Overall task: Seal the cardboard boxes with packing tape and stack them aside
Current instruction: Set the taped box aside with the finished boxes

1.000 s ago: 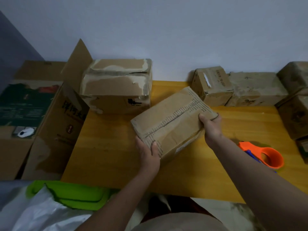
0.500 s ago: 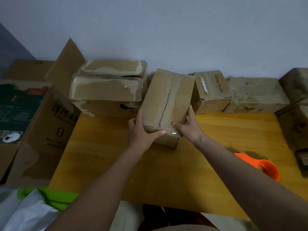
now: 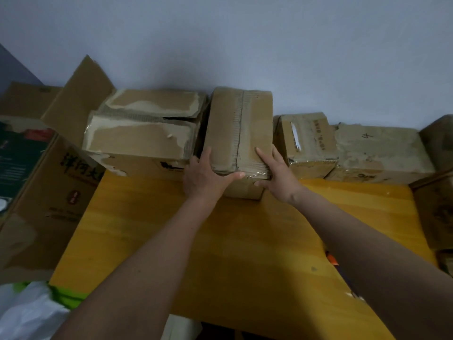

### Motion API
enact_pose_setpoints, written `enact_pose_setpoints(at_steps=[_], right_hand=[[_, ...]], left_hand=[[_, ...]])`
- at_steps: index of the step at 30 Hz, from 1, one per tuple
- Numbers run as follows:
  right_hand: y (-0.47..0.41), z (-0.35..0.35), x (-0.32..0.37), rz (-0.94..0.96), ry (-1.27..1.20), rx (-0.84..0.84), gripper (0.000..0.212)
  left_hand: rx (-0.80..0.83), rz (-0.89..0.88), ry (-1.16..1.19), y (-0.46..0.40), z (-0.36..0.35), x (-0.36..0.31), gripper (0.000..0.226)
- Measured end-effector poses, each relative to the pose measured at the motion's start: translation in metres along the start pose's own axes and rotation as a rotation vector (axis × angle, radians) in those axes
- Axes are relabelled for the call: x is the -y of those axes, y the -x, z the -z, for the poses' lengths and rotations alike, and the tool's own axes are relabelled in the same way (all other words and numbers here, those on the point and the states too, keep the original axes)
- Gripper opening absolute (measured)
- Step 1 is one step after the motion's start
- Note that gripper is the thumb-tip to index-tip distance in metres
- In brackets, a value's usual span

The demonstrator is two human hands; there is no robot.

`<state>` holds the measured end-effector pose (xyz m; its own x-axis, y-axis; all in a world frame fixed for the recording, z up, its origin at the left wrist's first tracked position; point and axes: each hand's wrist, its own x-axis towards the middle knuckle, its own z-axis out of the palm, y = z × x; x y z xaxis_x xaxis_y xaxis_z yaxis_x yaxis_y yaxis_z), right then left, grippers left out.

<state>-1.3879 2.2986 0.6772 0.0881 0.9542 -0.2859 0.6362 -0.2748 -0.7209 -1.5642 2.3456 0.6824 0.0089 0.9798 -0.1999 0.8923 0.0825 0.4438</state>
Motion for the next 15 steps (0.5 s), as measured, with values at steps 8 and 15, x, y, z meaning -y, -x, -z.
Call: enact_pose_setpoints(at_steps=[8, 15], right_hand=[[0.005, -0.006, 0.038, -0.001, 0.454, -0.126, 0.092], [-0.004, -0.062, 0.127, 0.281, 0.295, -0.134, 0.06]], left_hand=[[-0.114, -0.207, -0.012, 0.001, 0.023, 0.031, 0.071], [-0.171, -0.123, -0.197, -0.049, 0.08, 0.117, 0.064]])
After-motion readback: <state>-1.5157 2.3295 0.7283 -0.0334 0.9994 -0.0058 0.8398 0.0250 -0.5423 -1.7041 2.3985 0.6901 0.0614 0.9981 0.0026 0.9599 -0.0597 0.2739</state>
